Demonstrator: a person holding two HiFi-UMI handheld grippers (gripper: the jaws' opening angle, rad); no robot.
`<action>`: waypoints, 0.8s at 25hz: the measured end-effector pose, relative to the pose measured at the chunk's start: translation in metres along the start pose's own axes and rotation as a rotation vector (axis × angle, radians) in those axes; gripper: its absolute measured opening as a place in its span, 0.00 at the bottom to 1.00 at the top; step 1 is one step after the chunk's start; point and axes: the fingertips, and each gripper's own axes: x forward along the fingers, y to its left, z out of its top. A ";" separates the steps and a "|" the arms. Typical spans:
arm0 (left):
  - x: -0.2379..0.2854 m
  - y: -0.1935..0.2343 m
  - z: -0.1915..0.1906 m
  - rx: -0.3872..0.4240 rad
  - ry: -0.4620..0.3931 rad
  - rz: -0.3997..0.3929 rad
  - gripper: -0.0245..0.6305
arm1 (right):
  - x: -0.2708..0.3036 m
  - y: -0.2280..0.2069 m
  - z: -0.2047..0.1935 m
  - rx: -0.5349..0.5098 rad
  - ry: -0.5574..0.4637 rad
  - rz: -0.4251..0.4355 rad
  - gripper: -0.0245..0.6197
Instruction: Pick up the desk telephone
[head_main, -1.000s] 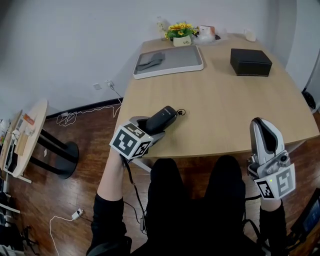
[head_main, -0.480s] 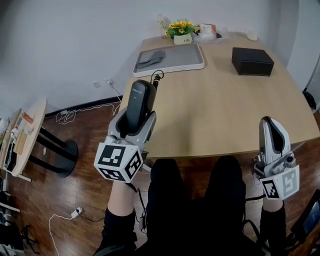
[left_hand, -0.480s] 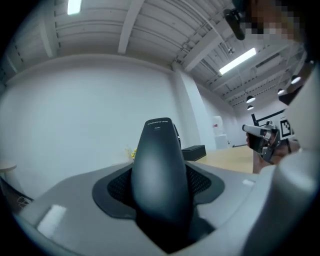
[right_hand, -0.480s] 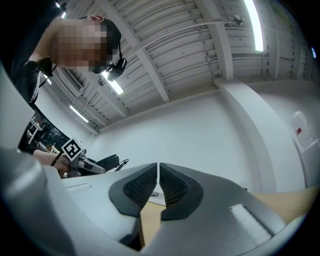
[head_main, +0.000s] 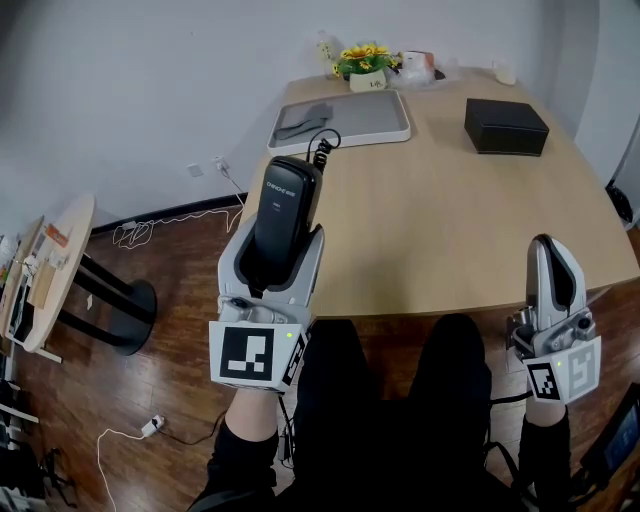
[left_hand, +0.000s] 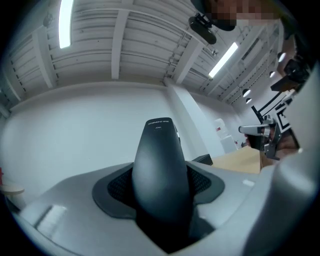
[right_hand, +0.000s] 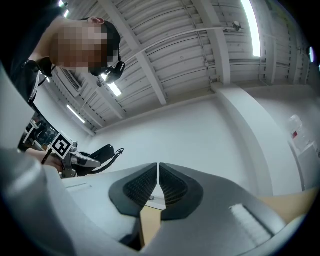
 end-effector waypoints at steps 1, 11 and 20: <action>0.000 -0.002 0.001 0.004 -0.008 -0.001 0.44 | 0.000 -0.001 0.001 0.000 -0.002 -0.003 0.06; -0.001 -0.008 0.011 0.007 -0.073 0.040 0.44 | 0.000 -0.002 0.002 -0.015 0.000 -0.014 0.04; -0.012 0.006 0.028 0.055 -0.133 0.091 0.44 | 0.001 0.001 0.000 -0.035 0.011 -0.009 0.04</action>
